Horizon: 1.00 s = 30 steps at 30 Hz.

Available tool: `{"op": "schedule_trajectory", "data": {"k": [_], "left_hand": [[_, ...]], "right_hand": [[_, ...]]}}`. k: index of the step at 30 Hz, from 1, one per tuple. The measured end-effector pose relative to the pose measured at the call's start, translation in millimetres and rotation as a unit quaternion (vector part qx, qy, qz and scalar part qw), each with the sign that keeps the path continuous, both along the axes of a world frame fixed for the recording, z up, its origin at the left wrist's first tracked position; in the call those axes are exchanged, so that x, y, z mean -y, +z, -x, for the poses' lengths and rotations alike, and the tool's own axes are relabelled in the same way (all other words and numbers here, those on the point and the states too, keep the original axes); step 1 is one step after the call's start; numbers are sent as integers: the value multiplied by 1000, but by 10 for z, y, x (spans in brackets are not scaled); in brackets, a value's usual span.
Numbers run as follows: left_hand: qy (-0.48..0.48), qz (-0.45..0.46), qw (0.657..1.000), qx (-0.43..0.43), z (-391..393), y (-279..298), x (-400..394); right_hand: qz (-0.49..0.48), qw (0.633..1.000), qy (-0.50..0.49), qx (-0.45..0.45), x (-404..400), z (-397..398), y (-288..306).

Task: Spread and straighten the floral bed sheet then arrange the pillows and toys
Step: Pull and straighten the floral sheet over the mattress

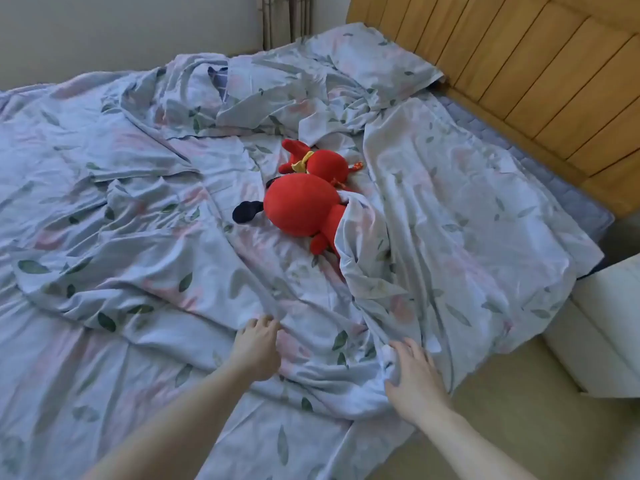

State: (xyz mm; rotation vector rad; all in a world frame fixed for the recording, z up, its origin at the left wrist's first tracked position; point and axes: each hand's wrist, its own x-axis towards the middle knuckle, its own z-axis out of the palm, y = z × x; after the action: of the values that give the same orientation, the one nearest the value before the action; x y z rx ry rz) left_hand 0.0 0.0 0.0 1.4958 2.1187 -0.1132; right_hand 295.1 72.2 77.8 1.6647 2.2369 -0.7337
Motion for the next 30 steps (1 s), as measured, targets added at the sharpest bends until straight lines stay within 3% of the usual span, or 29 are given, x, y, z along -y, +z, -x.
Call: {"op": "schedule_trajectory", "data": {"k": [3,7,9,13,16,19,23,26,28,30], "left_hand": [[-62,41,995,-59,19,-432,-199],[-118,123,980,-103,-19,-800,-260],[-117,147,975,-121,-58,-818,-288],[-183,93,965,-165,-14,-451,-250],[-207,-15,971,-120,184,-27,37],[-196,-144,970,-21,399,447,438],[-80,-265,960,37,659,1263,709],[22,-270,958,92,684,1860,862],[73,-200,957,195,642,2116,960],[36,-110,972,206,586,2339,1109]], "right_hand": [[-6,1000,-5,28,-212,-54,-497],[55,996,-13,65,-320,-163,-934],[64,993,-2,95,-300,-262,-1036],[25,994,-8,108,-159,-409,-895],[-2,999,-29,42,-15,-491,-559],[-55,993,-67,-77,132,-603,-177],[-63,941,-205,-263,133,-706,551],[2,883,-285,-372,230,-655,1327],[69,867,-255,-422,341,-565,1770],[148,863,-195,-443,515,-449,2150]]}}
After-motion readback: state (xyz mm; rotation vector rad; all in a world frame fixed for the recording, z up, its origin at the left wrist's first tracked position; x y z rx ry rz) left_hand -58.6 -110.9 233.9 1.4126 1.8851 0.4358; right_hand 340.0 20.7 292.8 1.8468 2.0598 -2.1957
